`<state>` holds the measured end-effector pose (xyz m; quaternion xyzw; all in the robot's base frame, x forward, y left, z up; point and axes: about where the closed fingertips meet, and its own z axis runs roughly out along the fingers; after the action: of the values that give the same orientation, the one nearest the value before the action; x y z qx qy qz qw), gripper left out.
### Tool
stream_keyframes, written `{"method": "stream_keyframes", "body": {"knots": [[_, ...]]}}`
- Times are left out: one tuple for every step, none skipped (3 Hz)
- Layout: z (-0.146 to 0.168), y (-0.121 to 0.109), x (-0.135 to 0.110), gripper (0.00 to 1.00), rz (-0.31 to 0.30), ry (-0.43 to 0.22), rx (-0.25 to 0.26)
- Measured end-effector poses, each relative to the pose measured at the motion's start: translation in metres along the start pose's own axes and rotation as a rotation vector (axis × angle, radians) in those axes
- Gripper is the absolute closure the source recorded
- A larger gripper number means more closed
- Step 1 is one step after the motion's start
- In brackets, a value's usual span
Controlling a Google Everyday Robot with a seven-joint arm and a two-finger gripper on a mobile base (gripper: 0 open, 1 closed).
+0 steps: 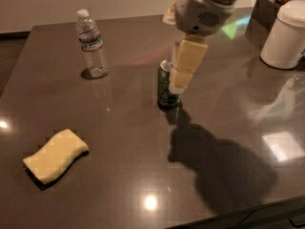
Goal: Move sponge near water bottle
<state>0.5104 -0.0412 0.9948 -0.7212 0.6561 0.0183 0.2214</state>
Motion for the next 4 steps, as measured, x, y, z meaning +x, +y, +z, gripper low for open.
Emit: {"method": "stream_keyframes", "body": {"knots": [[0.025, 0.009, -0.038, 0.0, -0.081, -0.017, -0.058], [0.058, 0.029, -0.076, 0.0, -0.187, -0.017, -0.131], [0.088, 0.051, -0.098, 0.0, -0.283, 0.002, -0.176], [0.127, 0.081, -0.122, 0.0, -0.391, 0.023, -0.243]]}}
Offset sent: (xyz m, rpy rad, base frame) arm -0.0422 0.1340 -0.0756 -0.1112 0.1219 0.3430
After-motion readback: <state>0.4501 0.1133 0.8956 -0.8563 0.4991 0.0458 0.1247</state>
